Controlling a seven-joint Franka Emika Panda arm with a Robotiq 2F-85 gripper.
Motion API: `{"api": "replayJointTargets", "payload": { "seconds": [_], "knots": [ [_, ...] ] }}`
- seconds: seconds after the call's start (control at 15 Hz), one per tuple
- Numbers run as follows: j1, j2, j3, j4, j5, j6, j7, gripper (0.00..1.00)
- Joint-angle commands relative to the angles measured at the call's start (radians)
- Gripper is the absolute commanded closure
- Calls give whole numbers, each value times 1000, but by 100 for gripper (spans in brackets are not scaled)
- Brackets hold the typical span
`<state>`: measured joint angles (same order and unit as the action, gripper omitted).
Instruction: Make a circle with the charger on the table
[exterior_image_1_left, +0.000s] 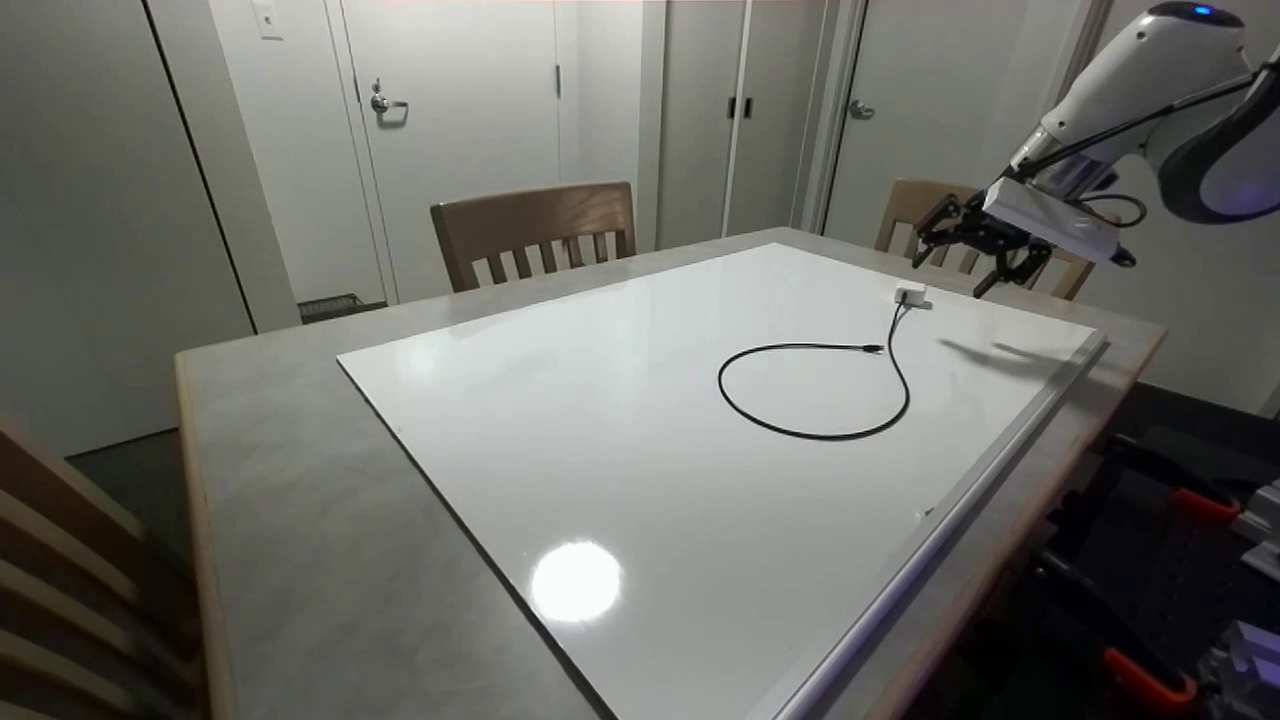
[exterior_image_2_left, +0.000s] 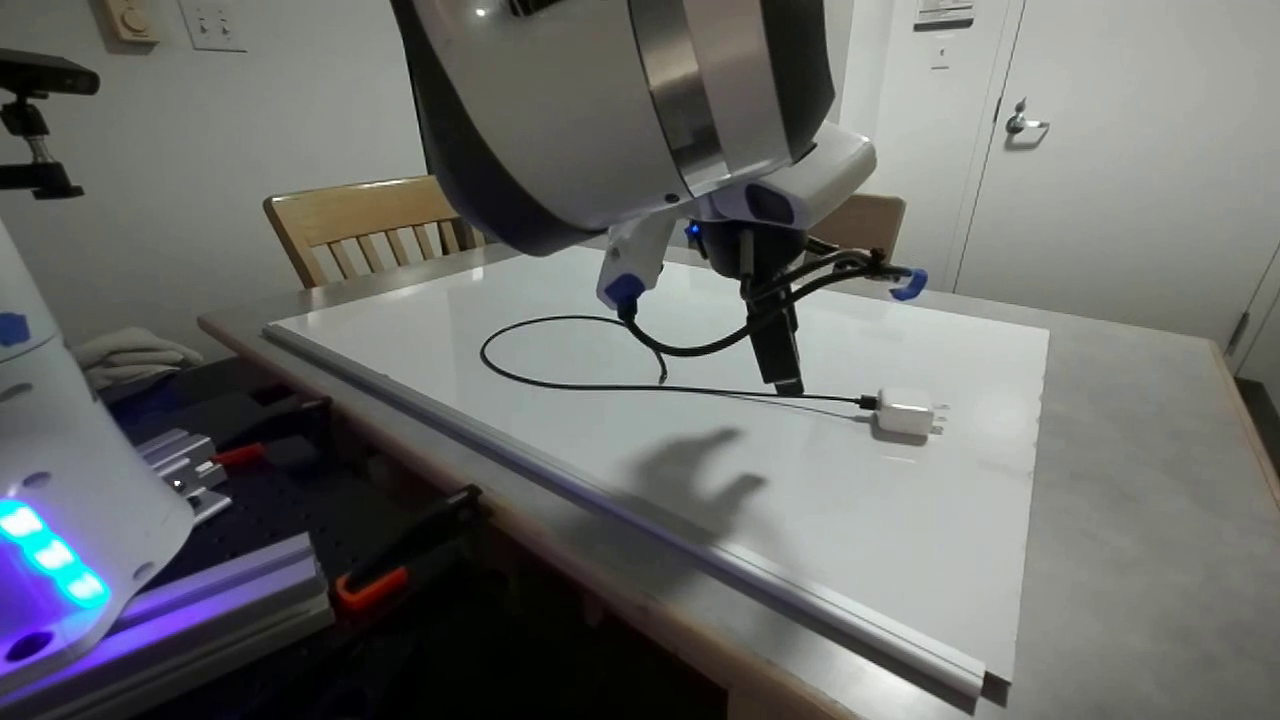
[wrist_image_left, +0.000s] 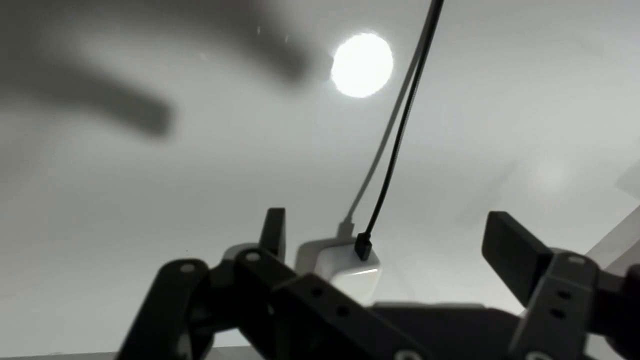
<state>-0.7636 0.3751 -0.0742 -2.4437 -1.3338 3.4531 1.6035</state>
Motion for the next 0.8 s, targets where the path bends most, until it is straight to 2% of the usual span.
{"api": "replayJointTargets", "payload": {
  "seconds": [0.0, 0.4, 0.73],
  "knots": [
    [4, -1, 0, 0, 2, 0, 0, 0],
    [31, 3, 13, 8, 9, -36, 14, 0],
    [4, 27, 54, 49, -26, -106, 24, 0]
  ]
}}
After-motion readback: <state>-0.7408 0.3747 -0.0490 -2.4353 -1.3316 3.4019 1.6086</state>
